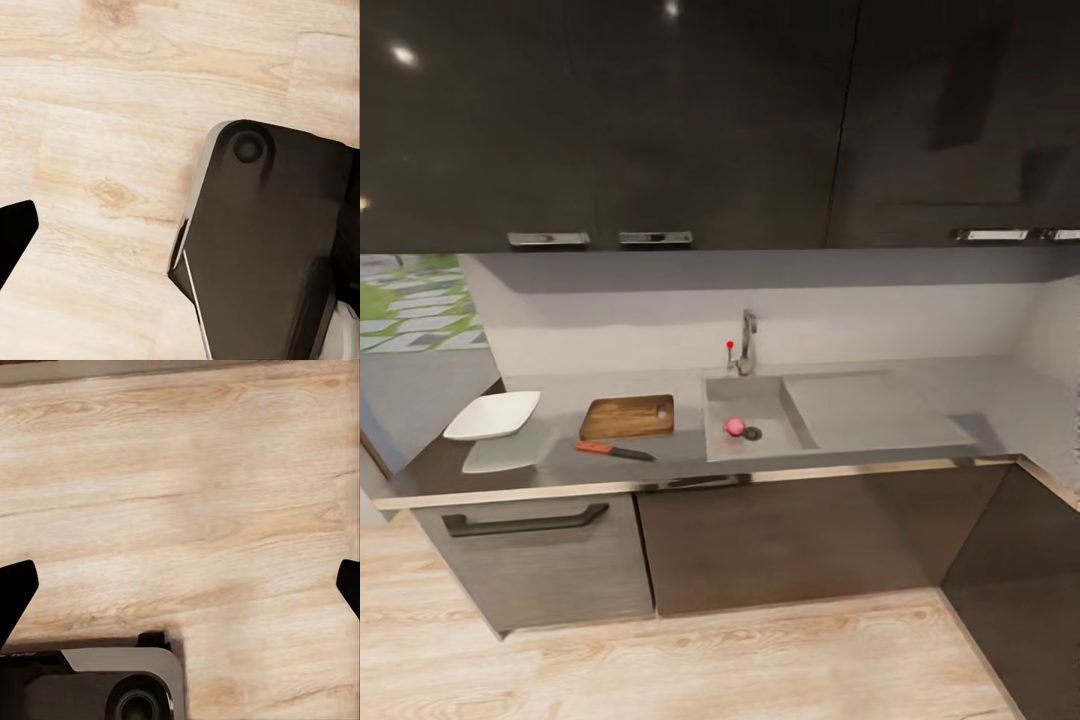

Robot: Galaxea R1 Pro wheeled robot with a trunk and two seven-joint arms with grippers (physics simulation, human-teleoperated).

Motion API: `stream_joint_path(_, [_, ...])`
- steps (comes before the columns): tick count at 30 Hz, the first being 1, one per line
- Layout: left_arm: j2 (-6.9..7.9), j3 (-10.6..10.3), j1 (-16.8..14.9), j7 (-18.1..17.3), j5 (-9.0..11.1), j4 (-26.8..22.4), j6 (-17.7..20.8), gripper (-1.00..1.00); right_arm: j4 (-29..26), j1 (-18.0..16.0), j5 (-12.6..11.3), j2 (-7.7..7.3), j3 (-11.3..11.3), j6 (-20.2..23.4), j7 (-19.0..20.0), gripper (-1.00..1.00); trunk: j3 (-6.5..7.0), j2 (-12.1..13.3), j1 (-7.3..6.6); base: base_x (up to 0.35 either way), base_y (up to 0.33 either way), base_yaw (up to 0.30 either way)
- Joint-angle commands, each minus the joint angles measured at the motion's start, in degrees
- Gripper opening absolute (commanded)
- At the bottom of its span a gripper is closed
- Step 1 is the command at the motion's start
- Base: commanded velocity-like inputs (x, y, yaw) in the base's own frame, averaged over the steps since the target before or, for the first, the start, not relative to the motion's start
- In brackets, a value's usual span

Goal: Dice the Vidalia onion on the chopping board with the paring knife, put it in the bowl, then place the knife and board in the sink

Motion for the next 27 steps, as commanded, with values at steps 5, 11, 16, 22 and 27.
stream_joint_path(5, [0.0, -0.1, 0.0, 0.2, 0.1, -0.1, 0.0, 1.0, 0.1, -0.1, 0.5, 0.03, -0.4, -0.4, 0.4, 1.0, -0.09, -0.1, 0.04, 0.065, -0.299, 0.0])
stream_joint_path(11, [0.0, -0.1, 0.0, 0.2, 0.1, -0.1, 0.0, 1.0, 0.1, -0.1, 0.7, -0.01, -0.3, -0.5, 0.4, 1.0, -0.09, -0.1, 0.04, 0.13, -0.299, 0.0])
stream_joint_path(16, [0.0, -0.1, 0.0, 0.2, 0.1, -0.1, 0.0, 1.0, 0.5, -0.1, 0.8, -0.05, -0.3, -0.5, 0.4, 1.0, -0.09, -0.1, 0.04, 0.168, -0.298, 0.0])
stream_joint_path(22, [0.0, -0.1, 0.0, 0.2, 0.0, -0.1, 0.0, 1.0, 0.7, -0.1, 0.8, -0.03, -0.4, -0.5, 0.3, 1.0, -0.09, -0.1, 0.04, 0.172, -0.298, 0.04])
stream_joint_path(27, [0.0, -0.1, 0.0, 0.2, 0.0, 0.0, 0.0, 1.0, 0.7, -0.1, 0.8, 0.03, -0.4, -0.5, 0.3, 1.0, -0.09, -0.1, 0.04, 0.172, -0.298, 0.224])
